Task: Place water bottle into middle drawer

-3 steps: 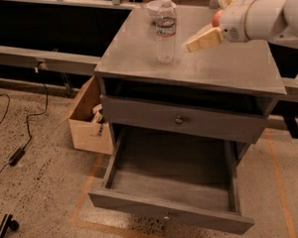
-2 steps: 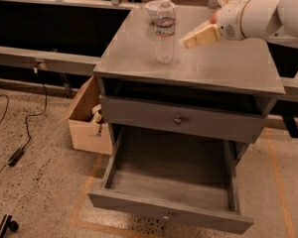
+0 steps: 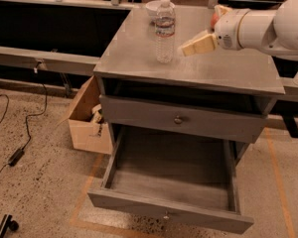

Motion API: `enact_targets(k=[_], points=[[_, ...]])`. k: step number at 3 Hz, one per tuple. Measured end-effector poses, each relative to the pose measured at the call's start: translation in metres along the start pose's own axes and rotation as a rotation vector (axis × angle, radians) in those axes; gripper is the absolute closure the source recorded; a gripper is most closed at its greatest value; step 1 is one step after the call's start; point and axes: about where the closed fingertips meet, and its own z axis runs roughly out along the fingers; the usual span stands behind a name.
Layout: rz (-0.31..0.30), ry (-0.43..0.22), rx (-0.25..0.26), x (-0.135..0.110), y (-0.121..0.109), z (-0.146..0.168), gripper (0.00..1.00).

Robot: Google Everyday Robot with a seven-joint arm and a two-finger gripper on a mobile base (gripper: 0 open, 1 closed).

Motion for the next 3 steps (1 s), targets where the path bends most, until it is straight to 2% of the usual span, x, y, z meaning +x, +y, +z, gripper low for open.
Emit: enact_targets(k=[1,3], points=[[0.019,0.0,-0.011,0.016,0.007,0.012,0.0],[0.065,-0.062,-0.024,0.044,0.007,0.072,0.0]])
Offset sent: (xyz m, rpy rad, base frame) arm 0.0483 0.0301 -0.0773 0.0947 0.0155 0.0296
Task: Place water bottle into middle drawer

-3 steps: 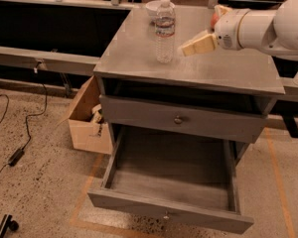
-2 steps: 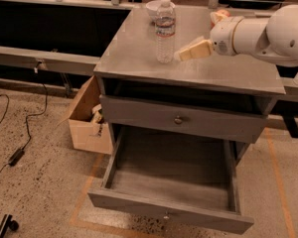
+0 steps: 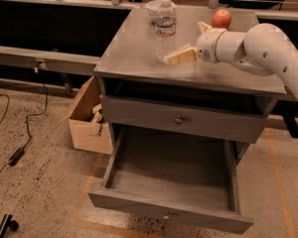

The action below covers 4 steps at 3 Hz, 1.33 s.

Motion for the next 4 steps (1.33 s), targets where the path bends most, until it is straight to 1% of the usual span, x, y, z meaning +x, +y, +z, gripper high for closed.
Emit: enact_targets(k=[1,2,3,4], points=[[0.027,-0.041,0.003,0.003,0.001,0.025,0.0],[0.046,-0.077,0.001,0.0,0.0,0.044,0.0],[0.051,-0.116,-0.002,-0.01,-0.002,0.057,0.0],[0.057,-0.144,-0.02,-0.019,-0.002,0.063,0.18]])
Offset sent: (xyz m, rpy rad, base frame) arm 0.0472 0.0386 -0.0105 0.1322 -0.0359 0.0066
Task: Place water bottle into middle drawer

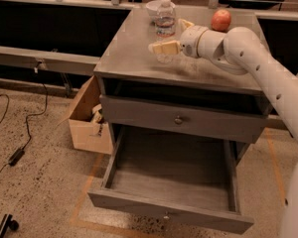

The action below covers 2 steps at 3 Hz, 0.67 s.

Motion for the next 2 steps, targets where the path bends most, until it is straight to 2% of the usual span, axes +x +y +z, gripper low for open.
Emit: enact_targets(k=[2], points=[[0.015,-0.007,0.0,-0.026,-0.004,-0.019,0.64]])
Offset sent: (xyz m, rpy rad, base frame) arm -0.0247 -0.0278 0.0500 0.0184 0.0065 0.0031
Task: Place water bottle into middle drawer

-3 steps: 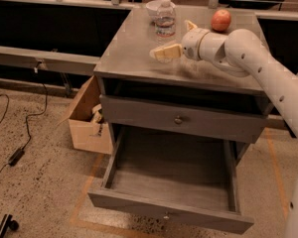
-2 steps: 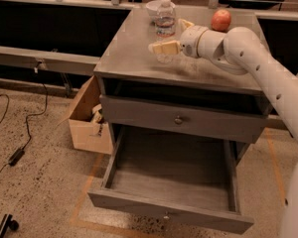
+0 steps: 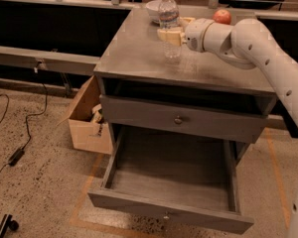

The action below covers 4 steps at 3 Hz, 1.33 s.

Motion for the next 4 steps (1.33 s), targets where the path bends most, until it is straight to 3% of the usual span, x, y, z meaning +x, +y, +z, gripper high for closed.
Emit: enact_targets(k=[1,2,4], points=[[0.023,-0.009,-0.048,-0.018,0.017,-0.026,0.87],[0.054,-0.033,-0.103,-0.03,0.048,-0.064,1.0],[0.075,-0.058,-0.195,-0.042,0.124,-0.138,1.0]])
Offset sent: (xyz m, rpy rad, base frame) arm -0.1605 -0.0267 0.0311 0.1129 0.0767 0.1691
